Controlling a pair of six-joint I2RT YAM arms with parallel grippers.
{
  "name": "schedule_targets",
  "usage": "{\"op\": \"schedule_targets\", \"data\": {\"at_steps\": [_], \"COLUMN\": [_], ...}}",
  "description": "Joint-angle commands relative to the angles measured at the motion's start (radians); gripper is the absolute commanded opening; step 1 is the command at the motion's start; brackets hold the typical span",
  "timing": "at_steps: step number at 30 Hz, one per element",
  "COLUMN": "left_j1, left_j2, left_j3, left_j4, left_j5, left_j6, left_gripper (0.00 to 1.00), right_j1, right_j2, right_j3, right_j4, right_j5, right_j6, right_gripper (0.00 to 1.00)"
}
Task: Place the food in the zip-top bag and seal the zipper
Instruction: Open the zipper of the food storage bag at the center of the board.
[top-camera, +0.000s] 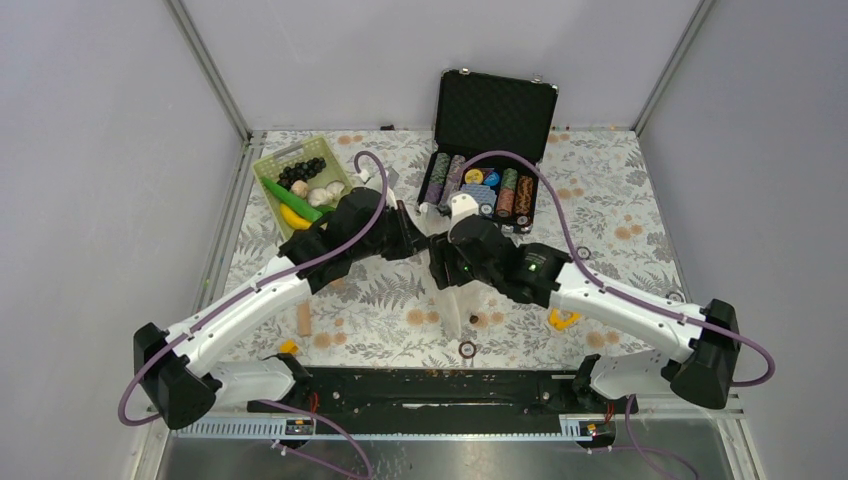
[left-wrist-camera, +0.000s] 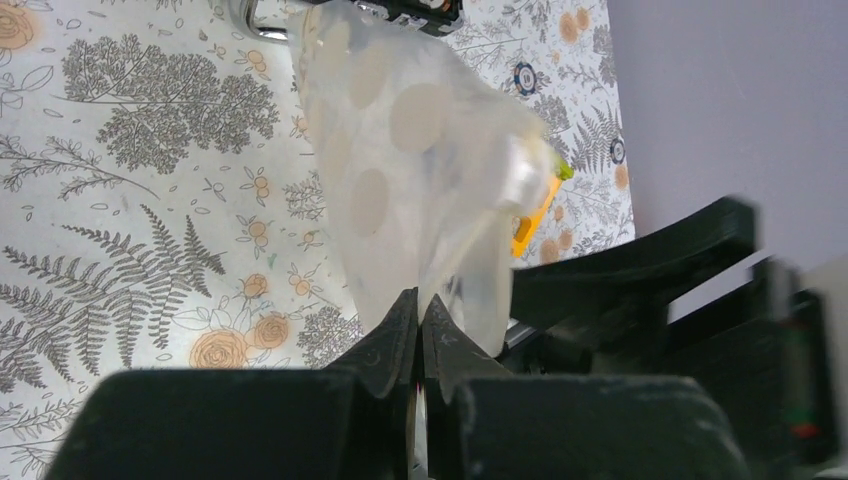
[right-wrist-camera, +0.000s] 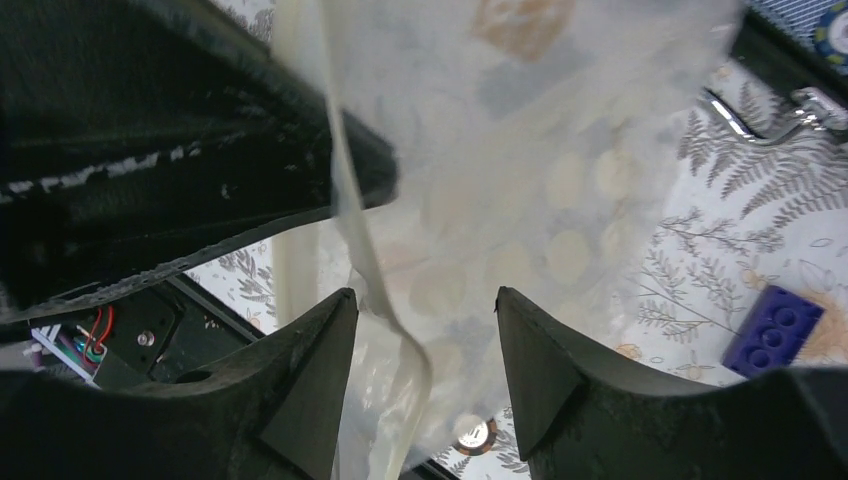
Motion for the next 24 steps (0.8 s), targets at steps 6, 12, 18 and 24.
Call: {"op": "schedule_targets", "data": {"at_steps": [6, 12, 18, 24], "left_j1": [-0.004, -0.002, 0.040, 0.100], "left_j2": [0.023, 0.012, 0.031, 0.121], "left_j3": [0.070, 0.094, 0.066, 0.073], "left_j4": [0.003, -0.089, -0.149, -0.143], "left_j5": [-0.022, -0.126, -0.158, -0.151], "left_j6": [-0.001, 0.113, 0.228, 0.326], "left_gripper": [0.00, 0.00, 0.00, 0.11], "right_j1": [0.039, 0.016, -0.148, -0.156], "right_j2": [0.021, -0.061, -0.202, -0.276], "right_j3": [-0.004, 0.095, 0.148, 0.122], "right_j4": [-0.060, -0.347, -0.496, -0.494], "right_j5": [0.185, 0.551, 0.639, 0.507], "right_j6": [0.099, 0.094, 0.079, 0.032], "right_gripper": [0.30, 0.09, 0.00, 0.00]}}
